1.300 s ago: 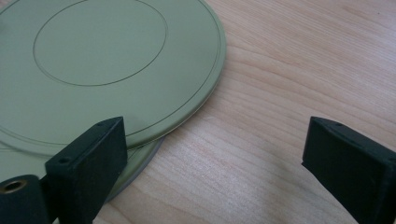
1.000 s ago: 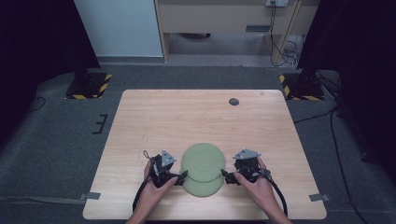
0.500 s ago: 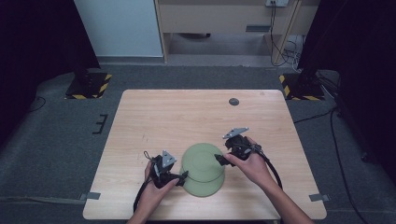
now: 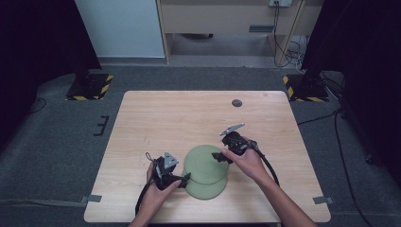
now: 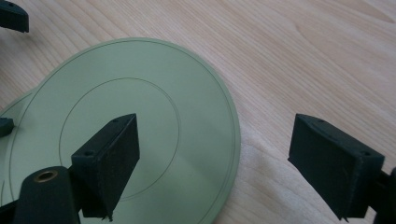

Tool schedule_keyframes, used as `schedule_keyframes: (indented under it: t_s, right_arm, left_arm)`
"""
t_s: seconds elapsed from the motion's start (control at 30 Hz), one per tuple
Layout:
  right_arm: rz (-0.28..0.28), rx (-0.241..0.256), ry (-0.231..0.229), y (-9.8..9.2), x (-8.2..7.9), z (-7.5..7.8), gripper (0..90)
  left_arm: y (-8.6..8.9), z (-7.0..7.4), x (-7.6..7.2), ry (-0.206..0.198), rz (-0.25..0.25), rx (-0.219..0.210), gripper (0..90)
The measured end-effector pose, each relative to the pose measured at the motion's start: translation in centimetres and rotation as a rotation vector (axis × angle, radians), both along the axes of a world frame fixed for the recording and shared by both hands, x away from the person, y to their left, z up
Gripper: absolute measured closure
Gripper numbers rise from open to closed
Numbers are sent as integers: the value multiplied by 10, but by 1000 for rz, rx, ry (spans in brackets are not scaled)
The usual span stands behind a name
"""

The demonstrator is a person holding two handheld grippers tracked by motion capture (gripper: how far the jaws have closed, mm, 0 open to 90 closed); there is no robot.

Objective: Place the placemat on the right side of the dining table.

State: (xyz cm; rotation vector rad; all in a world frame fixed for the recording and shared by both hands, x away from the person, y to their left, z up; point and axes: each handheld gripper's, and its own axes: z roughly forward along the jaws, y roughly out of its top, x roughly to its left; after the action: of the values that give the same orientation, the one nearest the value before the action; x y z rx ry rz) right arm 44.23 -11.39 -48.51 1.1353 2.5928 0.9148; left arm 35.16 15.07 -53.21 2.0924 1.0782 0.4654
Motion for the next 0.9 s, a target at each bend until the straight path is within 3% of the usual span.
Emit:
schedule_keyframes:
  t_s: [0.2, 0.53, 0.9]
  right_arm:
    - [-2, 16, 14, 3, 5, -4, 174]
    - [15, 7, 20, 10, 8, -3, 179]
    - [27, 1, 46, 17, 10, -13, 151]
  left_arm:
    - [0, 0, 0, 3, 0, -4, 3]
    - [0, 0, 0, 2, 4, -3, 2]
    - [-1, -1, 1, -2, 7, -5, 6]
